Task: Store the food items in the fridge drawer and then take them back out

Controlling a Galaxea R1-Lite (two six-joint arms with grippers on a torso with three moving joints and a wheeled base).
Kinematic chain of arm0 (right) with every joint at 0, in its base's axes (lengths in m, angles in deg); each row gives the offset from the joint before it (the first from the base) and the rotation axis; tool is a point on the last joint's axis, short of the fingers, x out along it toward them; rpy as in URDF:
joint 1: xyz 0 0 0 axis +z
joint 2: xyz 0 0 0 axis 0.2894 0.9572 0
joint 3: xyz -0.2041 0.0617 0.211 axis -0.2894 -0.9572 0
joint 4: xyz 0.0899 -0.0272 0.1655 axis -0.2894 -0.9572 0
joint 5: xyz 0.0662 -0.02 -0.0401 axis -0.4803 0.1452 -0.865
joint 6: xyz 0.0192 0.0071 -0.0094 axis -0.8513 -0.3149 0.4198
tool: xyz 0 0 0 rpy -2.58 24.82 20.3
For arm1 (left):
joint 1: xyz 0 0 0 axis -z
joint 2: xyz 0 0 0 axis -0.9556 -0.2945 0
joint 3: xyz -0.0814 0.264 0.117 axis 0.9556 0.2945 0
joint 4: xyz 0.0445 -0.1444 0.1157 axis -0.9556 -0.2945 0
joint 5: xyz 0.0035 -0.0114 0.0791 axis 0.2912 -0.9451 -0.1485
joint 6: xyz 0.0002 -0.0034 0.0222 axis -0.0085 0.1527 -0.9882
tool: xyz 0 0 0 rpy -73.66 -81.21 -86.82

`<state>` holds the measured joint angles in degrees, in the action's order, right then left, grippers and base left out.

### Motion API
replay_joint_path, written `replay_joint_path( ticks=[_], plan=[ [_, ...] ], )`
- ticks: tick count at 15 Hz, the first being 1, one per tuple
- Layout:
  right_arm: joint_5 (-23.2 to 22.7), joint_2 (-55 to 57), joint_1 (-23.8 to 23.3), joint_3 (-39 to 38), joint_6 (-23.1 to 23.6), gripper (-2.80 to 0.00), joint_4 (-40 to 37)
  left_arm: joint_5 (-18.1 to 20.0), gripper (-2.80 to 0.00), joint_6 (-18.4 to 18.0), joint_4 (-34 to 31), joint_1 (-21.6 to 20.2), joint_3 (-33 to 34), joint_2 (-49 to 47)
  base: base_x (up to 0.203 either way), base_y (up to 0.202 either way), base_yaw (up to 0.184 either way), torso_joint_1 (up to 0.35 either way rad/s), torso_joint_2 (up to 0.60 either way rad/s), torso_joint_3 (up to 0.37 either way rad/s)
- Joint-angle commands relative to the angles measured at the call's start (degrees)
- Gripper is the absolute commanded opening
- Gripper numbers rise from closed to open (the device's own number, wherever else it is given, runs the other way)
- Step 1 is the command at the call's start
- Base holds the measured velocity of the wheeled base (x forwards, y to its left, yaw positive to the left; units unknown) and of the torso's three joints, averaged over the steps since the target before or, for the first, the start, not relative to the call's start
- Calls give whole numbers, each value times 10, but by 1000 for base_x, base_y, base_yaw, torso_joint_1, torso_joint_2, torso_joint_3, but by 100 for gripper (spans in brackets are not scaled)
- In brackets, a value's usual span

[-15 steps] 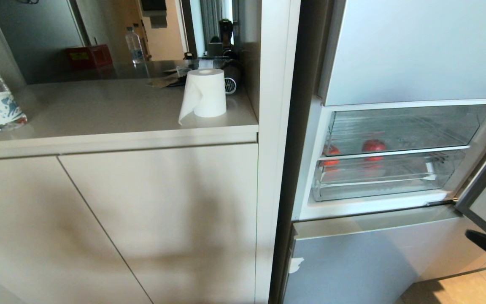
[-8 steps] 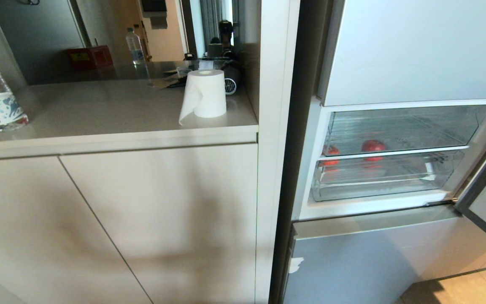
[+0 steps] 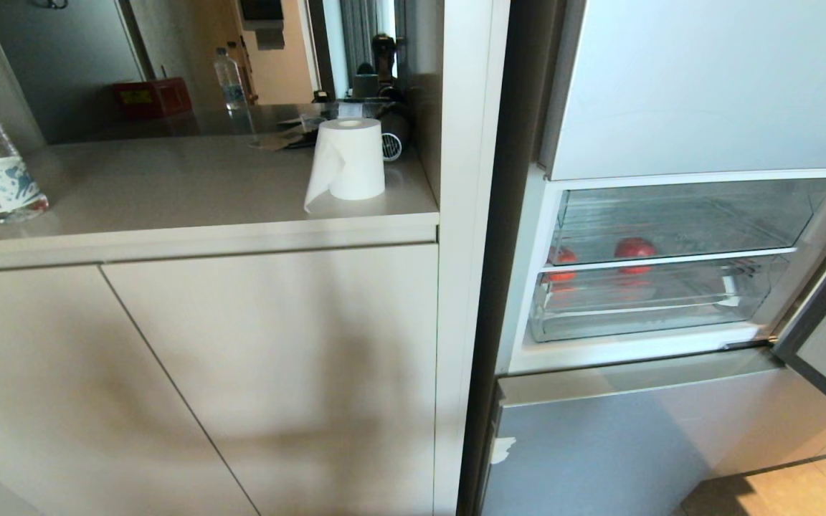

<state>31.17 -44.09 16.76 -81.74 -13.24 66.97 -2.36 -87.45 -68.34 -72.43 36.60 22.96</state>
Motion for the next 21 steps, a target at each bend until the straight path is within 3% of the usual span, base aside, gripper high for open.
replay_joint_path(
  ticks=[1,8,21],
  plan=[
    [0,-6,1,-1,-2,-280,-1,0,-280,0,0,0,0,-1,0,0,0,0,0,0],
    [2,-5,1,-1,-4,-280,-1,0,-280,0,0,0,0,-1,-1,0,-25,1,1,1],
    [3,-5,1,0,-7,-280,-2,0,-280,0,0,0,0,-1,1,9,-175,3,3,3]
  ],
)
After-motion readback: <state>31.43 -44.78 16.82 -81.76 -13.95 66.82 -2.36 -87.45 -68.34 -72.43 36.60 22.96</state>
